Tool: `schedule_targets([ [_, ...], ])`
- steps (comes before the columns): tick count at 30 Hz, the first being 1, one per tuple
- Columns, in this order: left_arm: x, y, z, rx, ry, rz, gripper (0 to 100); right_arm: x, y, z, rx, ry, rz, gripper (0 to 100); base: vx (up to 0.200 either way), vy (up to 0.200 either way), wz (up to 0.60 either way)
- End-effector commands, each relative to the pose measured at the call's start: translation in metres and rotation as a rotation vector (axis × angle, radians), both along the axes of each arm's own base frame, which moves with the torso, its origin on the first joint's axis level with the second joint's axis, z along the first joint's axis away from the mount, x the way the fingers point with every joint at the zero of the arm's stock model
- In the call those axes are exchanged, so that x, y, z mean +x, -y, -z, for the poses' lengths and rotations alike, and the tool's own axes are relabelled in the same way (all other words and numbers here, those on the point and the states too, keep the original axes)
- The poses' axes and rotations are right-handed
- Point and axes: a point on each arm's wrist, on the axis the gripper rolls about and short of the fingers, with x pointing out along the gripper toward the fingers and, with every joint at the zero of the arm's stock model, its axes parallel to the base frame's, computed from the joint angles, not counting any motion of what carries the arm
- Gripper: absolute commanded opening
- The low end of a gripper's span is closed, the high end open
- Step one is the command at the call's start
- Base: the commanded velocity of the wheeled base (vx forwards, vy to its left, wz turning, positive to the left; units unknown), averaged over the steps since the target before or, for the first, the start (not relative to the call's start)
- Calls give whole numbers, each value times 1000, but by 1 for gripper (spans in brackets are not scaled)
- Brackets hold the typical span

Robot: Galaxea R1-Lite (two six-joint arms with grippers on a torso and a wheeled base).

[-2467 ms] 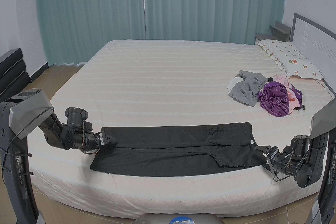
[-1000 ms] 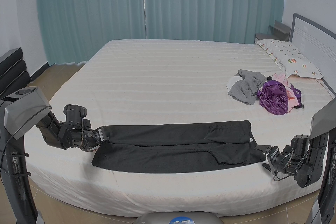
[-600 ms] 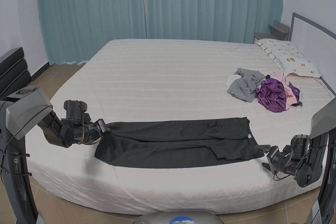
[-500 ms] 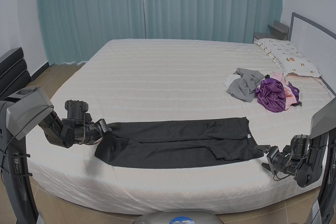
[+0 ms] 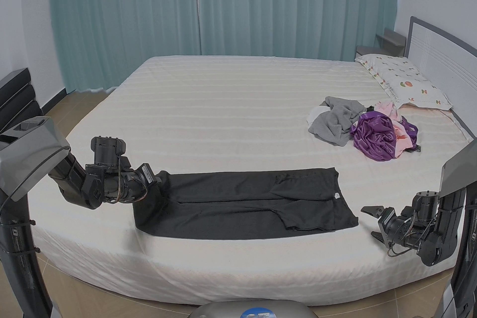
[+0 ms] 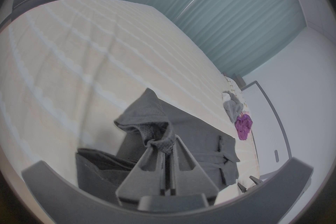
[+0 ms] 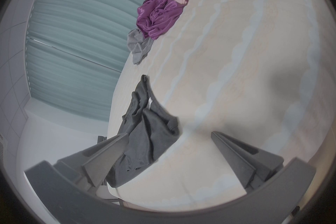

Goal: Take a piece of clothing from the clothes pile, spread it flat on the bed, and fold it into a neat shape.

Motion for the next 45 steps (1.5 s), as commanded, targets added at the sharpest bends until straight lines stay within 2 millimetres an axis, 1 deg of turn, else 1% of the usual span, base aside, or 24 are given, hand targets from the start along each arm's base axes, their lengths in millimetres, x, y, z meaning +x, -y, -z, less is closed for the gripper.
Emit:
schedule_targets([
  [1,-9,9,-21,-2,39,15,0,1,0,-1,0,12,0,100,0,-200,0],
  [2,-9,9,-21,-2,39,15,0,1,0,-1,0,12,0,100,0,-200,0],
  [7,-14,31,-32,28,24,35,0,1,0,-1,0,12,0,100,0,-200,0],
  [8,-14,31,-32,28,24,35,0,1,0,-1,0,12,0,100,0,-200,0],
  [9,-14,38,-35,34,30,43,0,0,0,-1,0,11,0,100,0,-200,0],
  [12,-14,52,-34,50,31,60,0,0,0,-1,0,11,-2,100,0,-200,0],
  [16,-11,66,-40,70,31,70,0,0,0,-1,0,11,-2,100,0,-200,0],
  [21,-11,93,-50,76,9,132,0,0,0,0,-2,10,-3,100,0,-200,0],
  [24,-8,107,-49,80,2,160,0,0,0,0,-2,10,-3,100,0,-200,0],
  [26,-7,116,-47,86,-12,180,0,0,0,0,0,9,-2,100,0,-200,0],
  [29,-7,116,-47,86,-13,181,0,0,0,0,-2,10,-3,100,0,-200,0],
  [30,-2,134,-37,119,-31,188,0,0,0,-1,0,11,-2,100,0,-200,0],
  [33,2,147,-27,142,-41,190,0,0,-1,0,-2,10,-4,100,0,-200,0],
  [35,3,153,-22,147,-45,201,0,0,-1,0,0,9,-3,100,0,0,0],
  [36,3,153,-22,147,-45,201,0,0,-1,0,0,9,-3,100,0,0,0],
  [37,1,161,-18,149,-48,217,0,0,-1,0,-2,10,-4,100,0,0,0],
  [40,-1,170,-13,153,-50,239,0,0,-1,0,-2,10,-4,100,0,0,0],
  [45,5,179,-6,162,-48,237,0,0,-1,0,-1,8,-4,100,0,0,0],
])
